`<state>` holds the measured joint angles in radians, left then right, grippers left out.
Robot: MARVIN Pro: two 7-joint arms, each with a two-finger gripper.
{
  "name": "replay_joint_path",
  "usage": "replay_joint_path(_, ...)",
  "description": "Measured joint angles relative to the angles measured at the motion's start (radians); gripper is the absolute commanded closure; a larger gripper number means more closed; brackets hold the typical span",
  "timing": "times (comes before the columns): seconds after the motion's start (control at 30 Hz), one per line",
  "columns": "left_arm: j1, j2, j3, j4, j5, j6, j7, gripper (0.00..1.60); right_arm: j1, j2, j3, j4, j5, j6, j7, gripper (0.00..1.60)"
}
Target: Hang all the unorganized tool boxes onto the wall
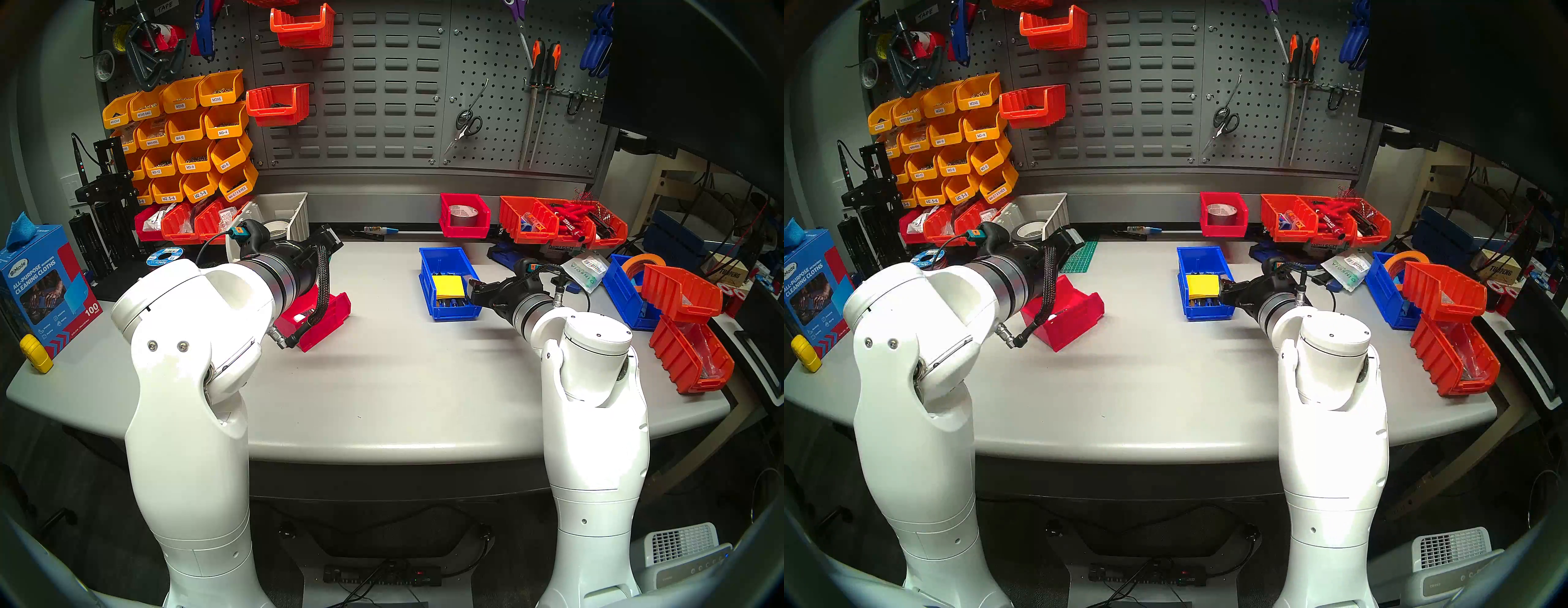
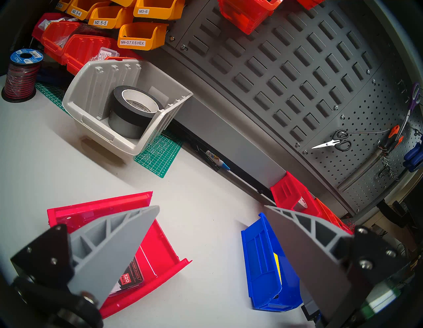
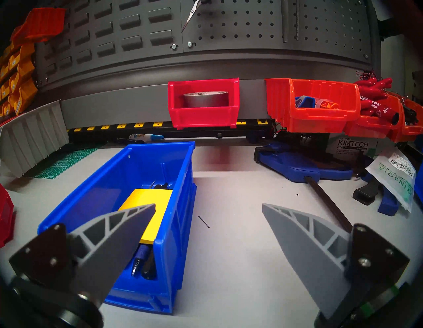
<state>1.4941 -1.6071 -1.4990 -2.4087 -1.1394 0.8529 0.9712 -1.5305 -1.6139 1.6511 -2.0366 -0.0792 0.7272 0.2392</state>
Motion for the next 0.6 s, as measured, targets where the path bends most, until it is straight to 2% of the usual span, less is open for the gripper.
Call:
replay_joint_path(0.4,0.000,0.000,0.000,0.000,0.000,0.000,0.000,0.00,-0.030,0.002,-0.021,-0.001,-0.020,-0.004,-0.012,0.00)
replay_joint_path(0.6,0.000,0.000,0.000,0.000,0.000,0.000,0.000,0.00,-0.036,0.002,-0.024,0.008,-0.022,-0.029,-0.031,0.00)
